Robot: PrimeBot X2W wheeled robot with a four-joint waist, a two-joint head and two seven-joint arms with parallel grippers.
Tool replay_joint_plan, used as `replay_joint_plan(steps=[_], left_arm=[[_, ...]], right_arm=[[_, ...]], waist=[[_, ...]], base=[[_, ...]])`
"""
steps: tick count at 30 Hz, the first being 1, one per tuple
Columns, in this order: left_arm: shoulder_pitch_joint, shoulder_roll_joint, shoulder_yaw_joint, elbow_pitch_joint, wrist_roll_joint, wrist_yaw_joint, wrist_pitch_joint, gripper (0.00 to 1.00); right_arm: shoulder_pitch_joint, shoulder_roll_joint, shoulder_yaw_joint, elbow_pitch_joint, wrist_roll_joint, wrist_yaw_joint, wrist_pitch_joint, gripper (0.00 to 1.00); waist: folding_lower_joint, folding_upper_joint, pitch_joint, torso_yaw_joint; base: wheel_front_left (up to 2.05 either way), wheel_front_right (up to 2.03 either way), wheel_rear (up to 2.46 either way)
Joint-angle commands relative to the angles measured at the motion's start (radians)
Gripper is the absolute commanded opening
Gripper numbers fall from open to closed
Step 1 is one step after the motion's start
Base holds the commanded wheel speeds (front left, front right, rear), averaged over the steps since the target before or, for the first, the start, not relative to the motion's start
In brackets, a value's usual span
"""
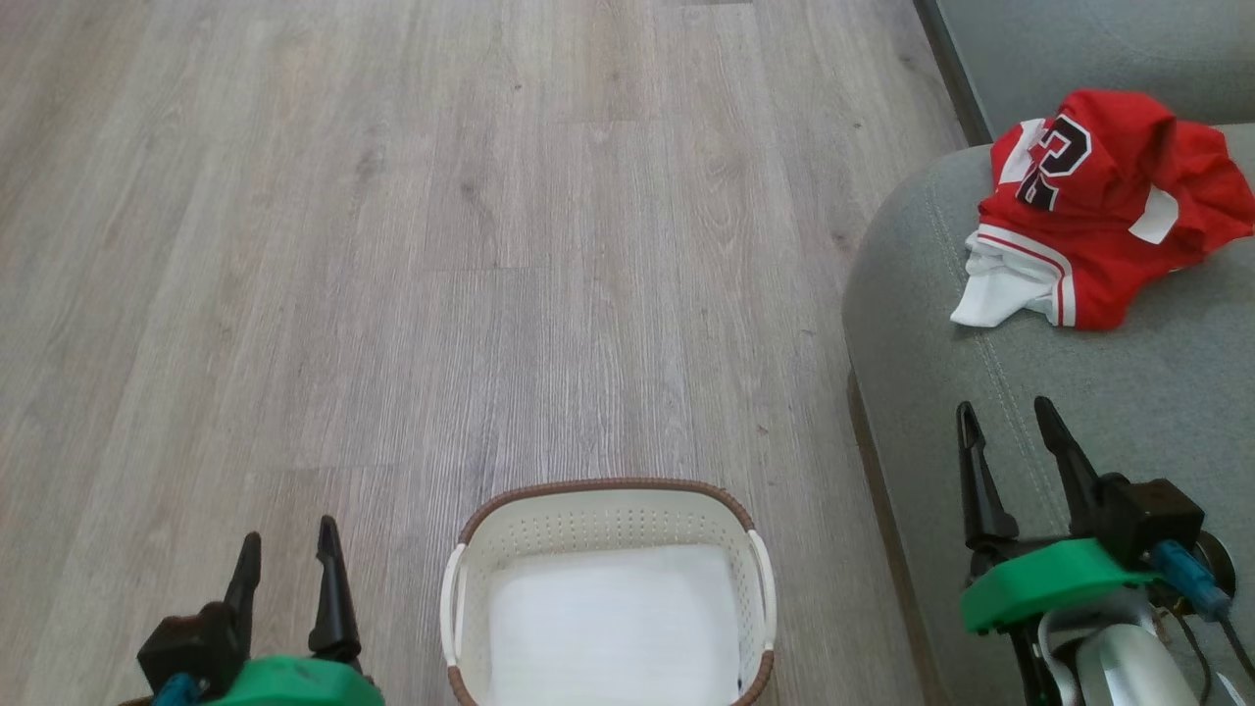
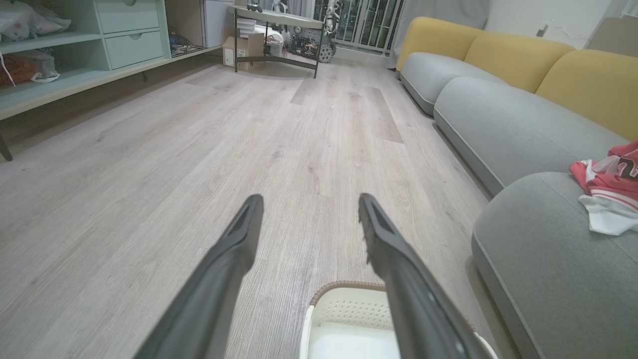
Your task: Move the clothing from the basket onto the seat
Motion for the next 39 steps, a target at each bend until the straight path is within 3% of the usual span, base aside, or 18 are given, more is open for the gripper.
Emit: replay_joint_plan(steps=[1, 18, 19, 23, 39], left_arm=[[-0.042, -0.001, 0.041, -0.024, 0.01, -0.005, -0.013, 1.0], [-0.04, -0.024, 0.068, -0.006, 0.039, -0.036, -0.013, 1.0], [0.0, -0.026, 0.031, 0.027, 0.025, -0.038, 0.001, 0.0], [0.016, -0.037, 0.027, 0.086, 0.021, -0.039, 0.004, 0.0], [-0.019, -0.042, 0.058, 0.089, -0.143, -0.071, 0.051, 0.0]], right_arm=[[-0.026, 0.001, 0.024, -0.035, 0.005, 0.007, -0.009, 1.0], [-0.024, 0.001, 0.023, -0.02, 0.02, 0.007, -0.009, 1.0], [0.0, 0.0, 0.001, 0.013, 0.016, -0.001, 0.0, 0.0], [0.022, 0.001, 0.004, 0.075, 0.021, -0.001, 0.003, 0.0], [0.009, 0.001, -0.007, 0.069, 0.207, 0.0, 0.05, 0.0]], waist=[[0.0001, -0.0001, 0.0, 0.001], [0.0001, -0.0001, -0.002, 0.004], [0.0001, -0.0001, -0.002, 0.004], [0.0001, -0.0001, -0.002, 0.004], [0.0001, -0.0001, 0.003, 0.004]], base=[[0.0, 0.0, 0.0], [0.0, 0.0, 0.0], [0.0, 0.0, 0.0], [0.0, 0.0, 0.0], [0.0, 0.0, 0.0]])
